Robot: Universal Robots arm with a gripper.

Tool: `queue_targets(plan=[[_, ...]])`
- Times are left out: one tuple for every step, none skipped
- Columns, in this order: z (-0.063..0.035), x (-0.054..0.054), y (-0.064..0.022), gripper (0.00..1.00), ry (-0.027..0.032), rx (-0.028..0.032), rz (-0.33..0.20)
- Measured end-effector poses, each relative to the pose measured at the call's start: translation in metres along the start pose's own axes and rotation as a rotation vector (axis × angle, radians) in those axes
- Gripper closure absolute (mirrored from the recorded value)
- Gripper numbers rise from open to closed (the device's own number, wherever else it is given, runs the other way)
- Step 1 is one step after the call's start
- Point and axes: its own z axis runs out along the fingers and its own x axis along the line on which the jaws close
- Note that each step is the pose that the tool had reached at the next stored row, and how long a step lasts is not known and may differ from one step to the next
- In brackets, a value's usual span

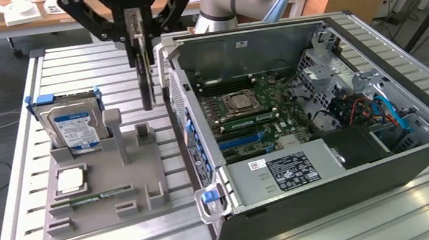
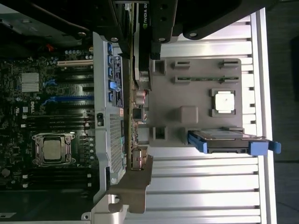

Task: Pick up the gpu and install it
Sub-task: 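Pick up the gpu and move the gpu toward the slot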

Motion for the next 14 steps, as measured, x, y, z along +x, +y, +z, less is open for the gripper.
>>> queue_targets(plan=[[0.0001, -0.004, 0.0002, 0.73, 0.0001, 0.0000, 0.000], [0.0002, -0.008, 0.0004, 0.73, 0.0003, 0.0000, 0.000], [0.0003, -0.012, 0.0006, 0.73, 0.0003, 0.0000, 0.000], [0.0003, -0.015, 0.0007, 0.73, 0.0004, 0.0000, 0.000], [0.0003, -0.018, 0.0008, 0.73, 0.0005, 0.0000, 0.000], [0.0004, -0.021, 0.0008, 0.73, 0.0007, 0.0000, 0.000], [0.0004, -0.024, 0.0008, 0.73, 0.0008, 0.0001, 0.000], [0.0005, -0.027, 0.0008, 0.73, 0.0008, 0.0000, 0.000], [0.0006, -0.029, 0.0007, 0.73, 0.0007, 0.0000, 0.000], [0.0006, -0.032, 0.0007, 0.73, 0.0007, -0.0001, 0.000], [0.0006, -0.035, 0.0007, 0.73, 0.0008, 0.0000, -0.001], [0.0006, -0.037, 0.0006, 0.73, 0.0008, 0.0000, -0.001], [0.0007, -0.040, 0.0006, 0.73, 0.0008, 0.0000, -0.001], [0.0007, -0.043, 0.0006, 0.73, 0.0008, 0.0001, -0.001]])
